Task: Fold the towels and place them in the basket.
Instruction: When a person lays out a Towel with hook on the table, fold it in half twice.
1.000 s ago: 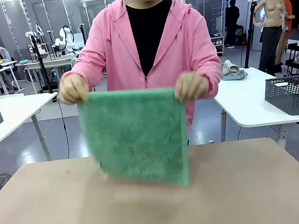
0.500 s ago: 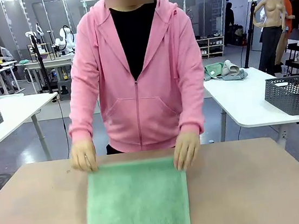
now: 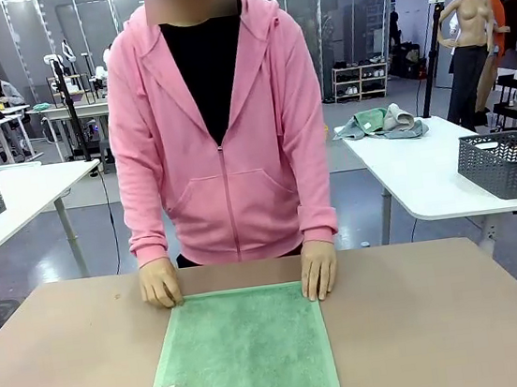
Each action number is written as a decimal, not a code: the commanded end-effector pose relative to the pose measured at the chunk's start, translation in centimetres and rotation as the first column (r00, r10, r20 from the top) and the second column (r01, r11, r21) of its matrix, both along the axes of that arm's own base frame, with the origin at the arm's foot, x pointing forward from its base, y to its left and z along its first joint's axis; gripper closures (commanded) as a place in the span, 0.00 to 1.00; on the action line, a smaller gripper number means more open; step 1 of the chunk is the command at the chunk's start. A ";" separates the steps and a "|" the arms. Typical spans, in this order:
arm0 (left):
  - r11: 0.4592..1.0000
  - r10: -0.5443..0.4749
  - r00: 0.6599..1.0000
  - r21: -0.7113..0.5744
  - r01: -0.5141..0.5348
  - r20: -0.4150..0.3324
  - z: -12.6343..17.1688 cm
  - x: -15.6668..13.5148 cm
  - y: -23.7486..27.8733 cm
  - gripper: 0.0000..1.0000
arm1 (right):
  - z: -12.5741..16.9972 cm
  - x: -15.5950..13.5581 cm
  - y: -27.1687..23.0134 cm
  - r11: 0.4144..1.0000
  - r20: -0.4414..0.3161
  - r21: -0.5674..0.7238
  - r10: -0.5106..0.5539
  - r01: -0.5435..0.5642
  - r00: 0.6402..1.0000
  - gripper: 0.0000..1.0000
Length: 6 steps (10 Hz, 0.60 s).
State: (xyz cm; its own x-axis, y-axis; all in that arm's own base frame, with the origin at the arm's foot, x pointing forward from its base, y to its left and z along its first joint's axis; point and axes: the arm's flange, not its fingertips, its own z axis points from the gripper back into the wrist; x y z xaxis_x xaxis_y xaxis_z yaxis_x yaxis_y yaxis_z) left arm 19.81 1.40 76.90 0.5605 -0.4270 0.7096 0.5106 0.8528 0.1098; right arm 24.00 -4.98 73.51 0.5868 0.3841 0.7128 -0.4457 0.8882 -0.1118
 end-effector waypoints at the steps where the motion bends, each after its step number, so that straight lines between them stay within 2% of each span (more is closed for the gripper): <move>1: 1.000 -0.005 1.000 0.001 0.005 0.002 0.2 0.0 -0.2 0.00 | 0.1 0.0 0.0 1.000 0.006 0.006 0.009 -0.009 1.000 0.00; 6: 1.000 -0.005 1.000 0.001 0.005 0.002 0.2 0.0 -0.2 0.00 | 0.1 0.0 0.0 1.000 0.006 0.006 0.009 -0.009 1.000 0.00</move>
